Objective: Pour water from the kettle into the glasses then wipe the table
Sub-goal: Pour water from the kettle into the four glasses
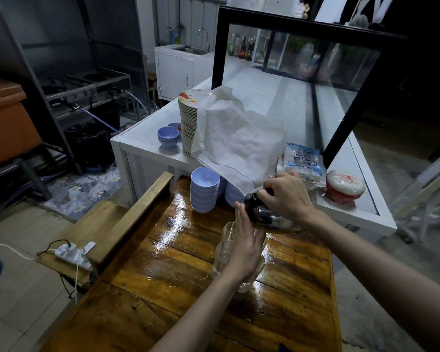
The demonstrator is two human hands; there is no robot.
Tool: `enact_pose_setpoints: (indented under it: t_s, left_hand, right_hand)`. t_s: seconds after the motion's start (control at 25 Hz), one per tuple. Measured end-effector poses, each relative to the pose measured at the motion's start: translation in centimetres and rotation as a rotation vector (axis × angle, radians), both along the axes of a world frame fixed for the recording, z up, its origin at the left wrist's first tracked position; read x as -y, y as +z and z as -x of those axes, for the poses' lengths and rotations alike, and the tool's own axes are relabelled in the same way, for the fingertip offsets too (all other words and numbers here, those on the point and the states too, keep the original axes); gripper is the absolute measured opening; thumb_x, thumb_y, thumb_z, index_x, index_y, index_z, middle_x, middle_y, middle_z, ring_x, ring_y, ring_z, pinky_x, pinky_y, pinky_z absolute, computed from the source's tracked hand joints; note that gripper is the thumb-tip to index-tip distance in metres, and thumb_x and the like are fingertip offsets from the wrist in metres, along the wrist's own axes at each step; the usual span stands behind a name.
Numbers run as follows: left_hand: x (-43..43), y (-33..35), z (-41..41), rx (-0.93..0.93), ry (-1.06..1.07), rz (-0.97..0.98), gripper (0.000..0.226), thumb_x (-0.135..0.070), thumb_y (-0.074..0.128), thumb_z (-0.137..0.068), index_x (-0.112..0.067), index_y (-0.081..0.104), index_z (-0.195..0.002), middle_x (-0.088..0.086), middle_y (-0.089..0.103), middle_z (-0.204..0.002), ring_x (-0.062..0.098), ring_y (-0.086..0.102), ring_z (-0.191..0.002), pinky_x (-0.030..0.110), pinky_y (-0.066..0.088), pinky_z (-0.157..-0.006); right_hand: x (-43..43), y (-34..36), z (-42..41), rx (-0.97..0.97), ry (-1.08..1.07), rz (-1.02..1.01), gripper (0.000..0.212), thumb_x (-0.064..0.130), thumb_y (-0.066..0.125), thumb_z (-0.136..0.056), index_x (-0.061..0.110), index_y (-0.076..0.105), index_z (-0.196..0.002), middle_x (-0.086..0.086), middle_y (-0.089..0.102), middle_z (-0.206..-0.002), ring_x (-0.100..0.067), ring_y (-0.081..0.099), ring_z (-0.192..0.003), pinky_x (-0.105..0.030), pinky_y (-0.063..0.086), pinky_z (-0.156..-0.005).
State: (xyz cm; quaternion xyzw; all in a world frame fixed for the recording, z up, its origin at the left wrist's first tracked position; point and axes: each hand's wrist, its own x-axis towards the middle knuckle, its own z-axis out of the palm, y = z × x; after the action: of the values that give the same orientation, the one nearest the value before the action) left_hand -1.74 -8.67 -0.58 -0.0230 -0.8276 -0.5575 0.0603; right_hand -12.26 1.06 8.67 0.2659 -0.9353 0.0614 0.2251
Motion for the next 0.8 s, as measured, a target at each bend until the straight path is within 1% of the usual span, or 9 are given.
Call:
enact_pose_setpoints:
  t_s: [0.08, 0.12, 0.2, 0.32, 0.56, 0.72, 0.8]
  left_hand:
    - [0.02, 0.23, -0.07, 0.013, -0.006, -0.012, 0.076, -0.04, 0.032, -0.1, -0.022, -0.025, -0.147, -0.005, -0.032, -0.155, 0.009, -0.025, -0.144, 0.005, -0.017, -0.103]
    - [0.03, 0.33, -0.13, 0.017, -0.006, -0.018, 0.076, -0.04, 0.032, -0.1, -0.022, -0.025, -0.147, -0.005, -0.032, -0.155, 0.009, -0.025, -0.144, 0.006, -0.016, -0.104]
    - [0.05, 0.39, -0.21, 0.016, -0.003, -0.018, 0.076, -0.04, 0.033, -0.1, -0.022, -0.025, -0.147, -0.006, -0.032, -0.155, 0.009, -0.025, -0.144, 0.002, -0.017, -0.1]
    - [0.08, 0.36, -0.35, 0.002, 0.01, 0.007, 0.075, -0.034, 0.034, -0.102, -0.019, -0.023, -0.148, -0.003, -0.03, -0.156, 0.011, -0.024, -0.144, -0.007, -0.02, -0.091]
    - [0.06, 0.6, -0.76, -0.036, 0.028, 0.048, 0.074, -0.033, 0.033, -0.102, -0.014, -0.021, -0.148, 0.001, -0.026, -0.157, 0.014, -0.021, -0.146, -0.008, -0.022, -0.088]
    - [0.35, 0.54, -0.68, -0.014, 0.003, 0.039, 0.074, -0.034, 0.033, -0.103, -0.018, -0.022, -0.148, -0.002, -0.027, -0.157, 0.011, -0.022, -0.145, -0.008, -0.021, -0.089]
    - [0.53, 0.49, -0.29, -0.034, -0.027, 0.06, 0.072, -0.032, 0.033, -0.103, -0.017, -0.02, -0.149, -0.002, -0.026, -0.157, 0.011, -0.021, -0.146, -0.003, -0.02, -0.097]
  right_hand:
    - [0.0, 0.09, 0.03, 0.002, 0.0, -0.004, 0.038, 0.034, 0.05, -0.079, 0.01, 0.069, -0.057, -0.009, 0.059, -0.051, -0.022, 0.052, -0.058, -0.036, 0.033, -0.072]
    - [0.03, 0.09, 0.04, 0.003, 0.002, -0.004, 0.038, 0.034, 0.05, -0.079, 0.01, 0.069, -0.057, -0.009, 0.059, -0.051, -0.022, 0.051, -0.058, -0.036, 0.034, -0.072]
    - [0.13, 0.23, 0.01, 0.004, 0.007, -0.007, 0.037, 0.034, 0.052, -0.079, 0.011, 0.07, -0.058, -0.008, 0.059, -0.051, -0.021, 0.05, -0.057, -0.036, 0.035, -0.072]
    - [0.22, 0.46, -0.04, -0.009, 0.029, -0.015, 0.036, 0.033, 0.052, -0.079, 0.01, 0.068, -0.056, -0.008, 0.058, -0.048, -0.02, 0.046, -0.055, -0.036, 0.034, -0.072]
    - [0.31, 0.55, -0.12, -0.041, 0.06, -0.055, 0.035, 0.033, 0.053, -0.079, 0.011, 0.067, -0.054, -0.007, 0.055, -0.046, -0.02, 0.045, -0.053, -0.036, 0.035, -0.071]
    - [0.03, 0.51, -0.14, -0.015, 0.048, -0.035, 0.038, 0.035, 0.05, -0.081, 0.012, 0.067, -0.056, -0.006, 0.055, -0.048, -0.019, 0.046, -0.055, -0.034, 0.031, -0.071]
    - [-0.6, 0.44, -0.48, 0.019, 0.011, 0.038, 0.039, 0.038, 0.047, -0.081, 0.014, 0.064, -0.054, -0.005, 0.056, -0.05, -0.018, 0.045, -0.056, -0.032, 0.024, -0.069]
